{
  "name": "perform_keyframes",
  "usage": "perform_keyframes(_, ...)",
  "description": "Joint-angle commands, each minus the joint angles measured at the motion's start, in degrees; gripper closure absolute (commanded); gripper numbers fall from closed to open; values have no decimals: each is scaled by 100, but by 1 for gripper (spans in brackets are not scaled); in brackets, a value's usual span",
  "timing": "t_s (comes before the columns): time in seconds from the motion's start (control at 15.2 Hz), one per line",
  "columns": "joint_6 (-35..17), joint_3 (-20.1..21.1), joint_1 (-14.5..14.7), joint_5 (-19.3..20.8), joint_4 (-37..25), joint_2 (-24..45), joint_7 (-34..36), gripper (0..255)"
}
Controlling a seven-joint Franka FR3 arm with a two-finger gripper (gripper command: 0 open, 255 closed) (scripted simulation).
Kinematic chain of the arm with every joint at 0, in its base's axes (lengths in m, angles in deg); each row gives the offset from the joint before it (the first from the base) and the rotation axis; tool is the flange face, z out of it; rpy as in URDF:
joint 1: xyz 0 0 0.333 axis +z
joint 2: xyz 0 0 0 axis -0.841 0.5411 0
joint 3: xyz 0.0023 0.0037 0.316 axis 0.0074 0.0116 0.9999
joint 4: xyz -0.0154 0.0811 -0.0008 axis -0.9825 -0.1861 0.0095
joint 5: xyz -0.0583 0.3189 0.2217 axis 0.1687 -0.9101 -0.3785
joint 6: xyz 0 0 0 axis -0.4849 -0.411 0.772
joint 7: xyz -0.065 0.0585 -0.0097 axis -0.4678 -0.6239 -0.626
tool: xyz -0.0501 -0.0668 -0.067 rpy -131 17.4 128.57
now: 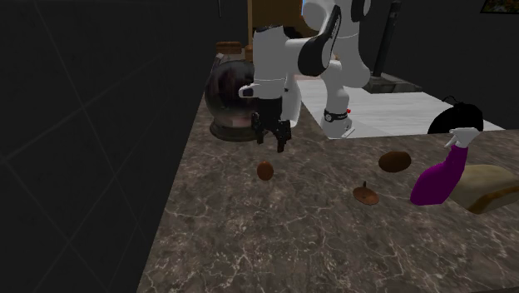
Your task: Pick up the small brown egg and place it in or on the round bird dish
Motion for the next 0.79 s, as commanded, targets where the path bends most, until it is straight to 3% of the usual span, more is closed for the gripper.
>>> perform_keyframes(0.0,-63,-14,62,72,-410,457,91,0)
perform_keyframes(0.13,-65,-30,115,121,-735,773,153,0)
perform_keyframes(0.73,-496,-50,183,176,-644,1111,186,0)
